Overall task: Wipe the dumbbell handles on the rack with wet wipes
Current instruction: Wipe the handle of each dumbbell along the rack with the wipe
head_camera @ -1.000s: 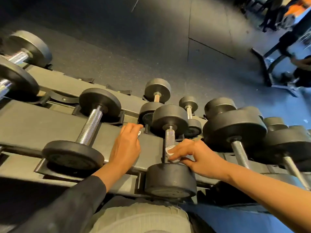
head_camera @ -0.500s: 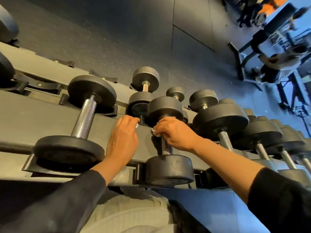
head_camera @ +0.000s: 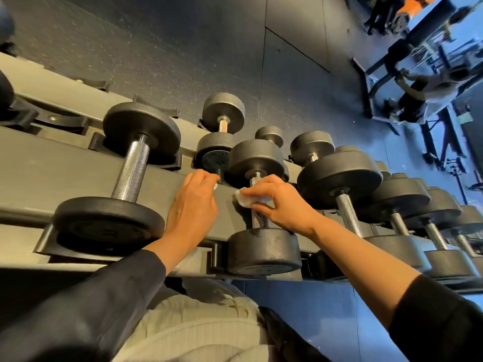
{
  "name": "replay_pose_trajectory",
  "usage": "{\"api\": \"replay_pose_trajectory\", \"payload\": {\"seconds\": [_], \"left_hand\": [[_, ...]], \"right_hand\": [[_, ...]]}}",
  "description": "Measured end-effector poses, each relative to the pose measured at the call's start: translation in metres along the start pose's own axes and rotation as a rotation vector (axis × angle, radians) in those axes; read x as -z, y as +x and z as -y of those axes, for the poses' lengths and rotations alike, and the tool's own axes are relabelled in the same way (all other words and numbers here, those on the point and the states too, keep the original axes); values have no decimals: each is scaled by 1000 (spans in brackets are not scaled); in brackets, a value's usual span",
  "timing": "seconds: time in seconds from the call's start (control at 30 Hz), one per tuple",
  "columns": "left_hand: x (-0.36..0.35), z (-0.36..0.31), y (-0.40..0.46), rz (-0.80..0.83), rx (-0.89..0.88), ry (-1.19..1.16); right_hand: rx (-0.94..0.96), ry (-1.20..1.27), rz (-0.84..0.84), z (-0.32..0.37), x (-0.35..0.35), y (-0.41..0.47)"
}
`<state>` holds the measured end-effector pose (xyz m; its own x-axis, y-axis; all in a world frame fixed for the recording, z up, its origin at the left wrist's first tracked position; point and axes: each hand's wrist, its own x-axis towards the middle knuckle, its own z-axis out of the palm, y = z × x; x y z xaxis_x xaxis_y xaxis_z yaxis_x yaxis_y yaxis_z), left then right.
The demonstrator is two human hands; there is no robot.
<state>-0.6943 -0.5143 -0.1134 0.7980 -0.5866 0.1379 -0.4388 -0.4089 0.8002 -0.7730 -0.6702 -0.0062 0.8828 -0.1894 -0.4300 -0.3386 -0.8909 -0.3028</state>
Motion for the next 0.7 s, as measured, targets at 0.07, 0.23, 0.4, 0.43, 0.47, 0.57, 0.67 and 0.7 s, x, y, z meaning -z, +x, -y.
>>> {"api": "replay_pose_trajectory", "payload": {"seconds": [0.07, 0.23, 0.4, 0.43, 0.47, 0.57, 0.67, 0.7], "left_hand": [[1, -1, -1, 5, -8, 0], [1, 0, -1, 7, -28, -10], [0, -3, -2, 7, -52, -13], [2, -5, -4, 5, -60, -32], [4, -9, -6, 2, -73, -53], [15, -22, -15, -26, -124, -77], [37, -33, -19, -80, -175, -28], [46, -37, -19, -94, -194, -2]], "right_hand": [[1, -20, -12, 2, 0, 0], [31, 265, 133, 2, 14, -18], [-19, 477, 26, 1, 10, -29], [-34, 502, -55, 2, 8, -28], [-47, 520, -132, 3, 7, -25], [-40, 517, -276, 8, 7, -10], [25, 485, -303, 18, 5, 14], [57, 491, -300, 23, 4, 22]]}}
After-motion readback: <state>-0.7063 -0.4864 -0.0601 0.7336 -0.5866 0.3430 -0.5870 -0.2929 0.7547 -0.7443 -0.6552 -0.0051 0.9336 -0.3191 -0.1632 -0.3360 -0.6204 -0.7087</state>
